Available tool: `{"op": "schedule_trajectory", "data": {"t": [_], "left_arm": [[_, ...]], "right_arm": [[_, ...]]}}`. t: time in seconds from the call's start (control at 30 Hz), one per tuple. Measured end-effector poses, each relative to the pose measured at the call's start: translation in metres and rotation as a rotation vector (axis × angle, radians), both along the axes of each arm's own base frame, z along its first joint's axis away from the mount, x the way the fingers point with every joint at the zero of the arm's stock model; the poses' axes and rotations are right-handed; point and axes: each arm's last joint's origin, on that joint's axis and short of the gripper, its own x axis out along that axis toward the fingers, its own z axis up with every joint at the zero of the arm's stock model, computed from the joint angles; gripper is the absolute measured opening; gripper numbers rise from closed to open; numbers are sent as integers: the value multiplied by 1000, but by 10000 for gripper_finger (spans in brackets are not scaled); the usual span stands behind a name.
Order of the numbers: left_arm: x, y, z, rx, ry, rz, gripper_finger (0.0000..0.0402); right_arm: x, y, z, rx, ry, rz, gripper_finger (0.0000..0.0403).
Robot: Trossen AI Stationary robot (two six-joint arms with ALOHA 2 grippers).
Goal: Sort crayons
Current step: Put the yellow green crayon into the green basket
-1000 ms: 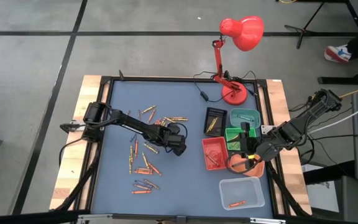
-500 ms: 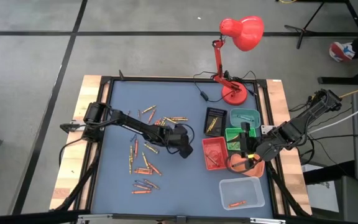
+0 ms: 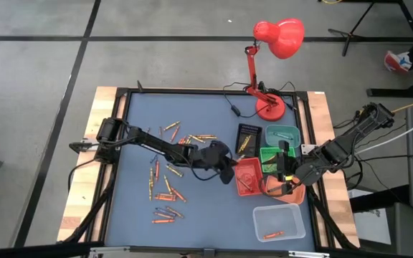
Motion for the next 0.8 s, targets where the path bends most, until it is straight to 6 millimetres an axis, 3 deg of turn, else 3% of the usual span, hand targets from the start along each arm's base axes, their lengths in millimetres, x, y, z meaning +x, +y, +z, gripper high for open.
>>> {"op": "schedule_trajectory", "data": {"t": [0.33,0.8], "left_arm": [[7,-13,29,252,-271,-109,5],[2,-40,48,606,-409,-203,5]], "right_arm": [[3,0,5,15,-75,-60,152],[13,6,22,42,-268,-69,152]]}}
